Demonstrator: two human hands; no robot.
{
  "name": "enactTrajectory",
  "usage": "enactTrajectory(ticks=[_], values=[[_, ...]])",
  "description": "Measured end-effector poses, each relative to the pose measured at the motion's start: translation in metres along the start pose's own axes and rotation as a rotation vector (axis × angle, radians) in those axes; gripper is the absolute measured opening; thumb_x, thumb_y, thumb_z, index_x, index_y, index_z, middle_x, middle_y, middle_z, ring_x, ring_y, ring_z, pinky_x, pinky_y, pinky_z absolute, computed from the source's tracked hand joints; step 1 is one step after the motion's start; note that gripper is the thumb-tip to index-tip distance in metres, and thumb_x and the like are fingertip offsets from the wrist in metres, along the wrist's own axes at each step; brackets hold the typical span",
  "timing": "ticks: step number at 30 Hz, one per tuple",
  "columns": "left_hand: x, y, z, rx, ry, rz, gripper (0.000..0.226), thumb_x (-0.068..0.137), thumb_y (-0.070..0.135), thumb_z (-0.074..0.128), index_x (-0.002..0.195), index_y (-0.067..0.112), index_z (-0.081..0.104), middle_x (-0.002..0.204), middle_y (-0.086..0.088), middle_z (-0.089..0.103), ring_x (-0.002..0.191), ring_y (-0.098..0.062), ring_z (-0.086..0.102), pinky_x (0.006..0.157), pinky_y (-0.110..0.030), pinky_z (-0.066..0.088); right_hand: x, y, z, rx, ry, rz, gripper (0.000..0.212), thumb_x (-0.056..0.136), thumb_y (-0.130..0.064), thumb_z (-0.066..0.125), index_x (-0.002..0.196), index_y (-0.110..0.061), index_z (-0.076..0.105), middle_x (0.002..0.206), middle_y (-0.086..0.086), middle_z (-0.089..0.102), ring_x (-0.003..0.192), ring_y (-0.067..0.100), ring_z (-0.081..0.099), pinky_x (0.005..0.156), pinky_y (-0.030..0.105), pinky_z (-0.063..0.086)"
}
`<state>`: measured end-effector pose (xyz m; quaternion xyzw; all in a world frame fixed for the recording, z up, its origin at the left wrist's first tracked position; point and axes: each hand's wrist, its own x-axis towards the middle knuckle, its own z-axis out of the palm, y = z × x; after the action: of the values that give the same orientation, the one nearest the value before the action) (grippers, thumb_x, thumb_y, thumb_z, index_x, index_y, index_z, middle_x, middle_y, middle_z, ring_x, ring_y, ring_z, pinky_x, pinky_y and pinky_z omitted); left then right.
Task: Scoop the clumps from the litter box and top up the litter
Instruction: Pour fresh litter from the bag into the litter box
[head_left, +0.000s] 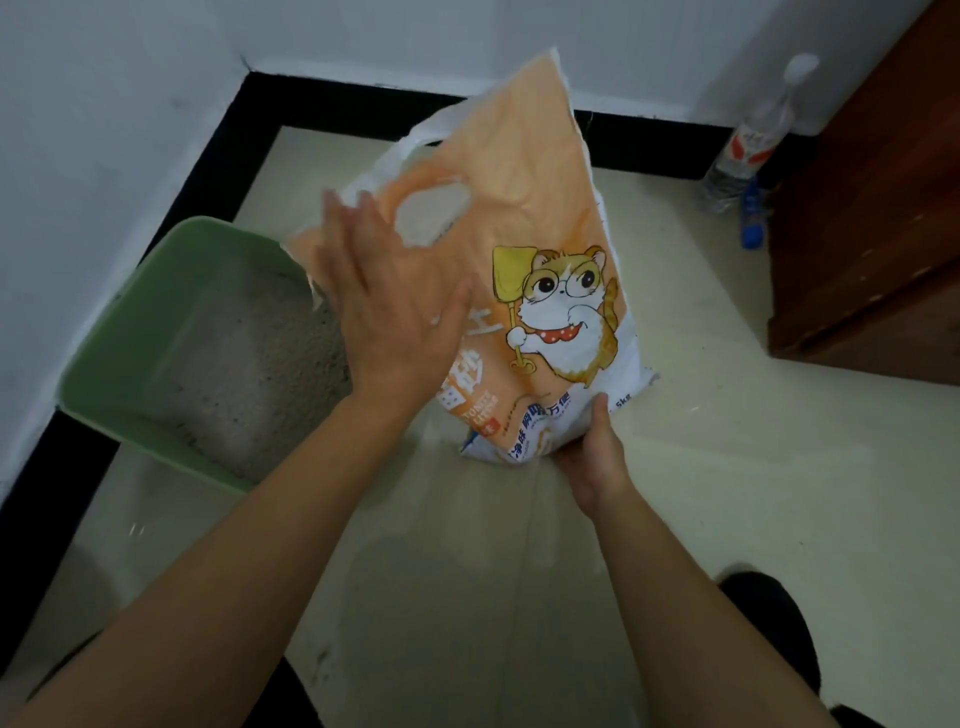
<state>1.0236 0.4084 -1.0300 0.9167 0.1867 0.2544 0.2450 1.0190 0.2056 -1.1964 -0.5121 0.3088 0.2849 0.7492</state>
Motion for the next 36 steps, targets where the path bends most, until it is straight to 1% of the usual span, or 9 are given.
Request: enactTrajectory(ticks=[2,5,7,9,12,14,23,29,36], values=[[-0.003,-0.003,-0.007,-0.035,0.117,-0.158,0.110,0.077,0.057,0.070,0.152,0.004,0.009,0.158,-0.025,0.000,0.147,-0.031,0.003,0.118,-0.043,0.001,0.003,0.001,0.003,0.032,-0.007,-0.003,0.054,0.100,-0.058,0.033,0.134,-0.022,0.053,0.124,0.005,0.068,0.108,0.024,0.068,0.085,0.042,0.057],[-0.001,-0.010,-0.007,-0.260,0.105,-0.645,0.134,0.063,0.053,0.084,0.153,0.011,-0.006,0.159,-0.017,-0.004,0.147,-0.025,0.002,0.118,-0.038,0.008,0.007,-0.002,0.011,0.028,-0.027,-0.027,0.061,0.095,-0.064,0.041,0.137,-0.020,0.050,0.127,0.008,0.066,0.107,0.027,0.069,0.084,0.047,0.058],[0.000,-0.018,0.000,-0.609,0.102,-0.989,0.143,0.057,0.045,0.090,0.152,0.020,-0.013,0.159,-0.012,0.008,0.142,-0.021,0.023,0.112,-0.035,0.025,0.006,-0.006,0.018,-0.006,-0.068,-0.046,0.070,0.087,-0.072,0.045,0.132,-0.020,0.056,0.124,0.004,0.069,0.108,0.025,0.068,0.093,0.048,0.054],[-0.004,-0.029,0.010,-0.911,0.063,-1.149,0.132,0.062,0.037,0.089,0.152,0.023,-0.006,0.146,-0.009,0.042,0.124,-0.021,0.053,0.104,-0.045,0.043,0.005,-0.006,0.022,-0.030,-0.106,-0.040,0.085,0.072,-0.082,0.054,0.131,-0.021,0.059,0.122,0.001,0.070,0.109,0.023,0.068,0.100,0.047,0.050],[-0.017,-0.033,0.020,-0.869,-0.103,-1.115,0.047,0.092,0.032,0.063,0.132,0.011,0.049,0.114,-0.005,0.070,0.097,-0.017,0.070,0.090,-0.043,0.056,0.004,-0.003,0.023,-0.017,-0.108,-0.010,0.107,0.057,-0.087,0.064,0.138,-0.018,0.053,0.126,0.000,0.068,0.110,0.020,0.068,0.103,0.046,0.049],[-0.023,-0.029,0.021,-0.825,-0.119,-1.084,0.028,0.099,0.030,0.051,0.119,0.013,0.060,0.106,-0.002,0.073,0.093,-0.016,0.071,0.088,-0.041,0.057,0.007,-0.001,0.022,-0.020,-0.082,0.011,0.110,0.057,-0.089,0.064,0.139,-0.018,0.052,0.129,0.001,0.066,0.111,0.021,0.067,0.103,0.047,0.048],[-0.013,-0.032,0.005,-0.910,0.073,-1.129,0.021,0.101,0.023,0.047,0.116,0.012,0.057,0.105,-0.006,0.072,0.092,-0.021,0.071,0.080,-0.041,0.059,-0.003,-0.029,0.040,-0.070,-0.317,-0.105,0.091,0.074,-0.084,0.053,0.143,-0.026,0.048,0.137,0.000,0.060,0.125,0.021,0.058,0.111,0.052,0.039],[-0.002,-0.058,-0.025,-1.007,0.130,-1.133,0.025,0.099,0.017,0.046,0.122,0.014,0.056,0.107,-0.005,0.073,0.095,-0.022,0.071,0.072,-0.040,0.060,-0.015,-0.070,0.066,-0.058,-0.481,-0.229,0.073,0.088,-0.063,0.056,0.144,-0.017,0.047,0.138,0.007,0.059,0.127,0.026,0.057,0.108,0.052,0.041],[0.000,-0.077,-0.052,-1.071,0.185,-1.108,0.026,0.099,0.015,0.051,0.123,0.007,0.055,0.107,-0.007,0.073,0.097,-0.023,0.070,0.083,-0.047,0.057,-0.034,-0.081,0.115,-0.210,-0.275,-0.286,0.082,0.065,-0.077,0.062,0.123,-0.019,0.061,0.112,-0.001,0.073,0.100,0.016,0.071,0.092,0.045,0.056]])
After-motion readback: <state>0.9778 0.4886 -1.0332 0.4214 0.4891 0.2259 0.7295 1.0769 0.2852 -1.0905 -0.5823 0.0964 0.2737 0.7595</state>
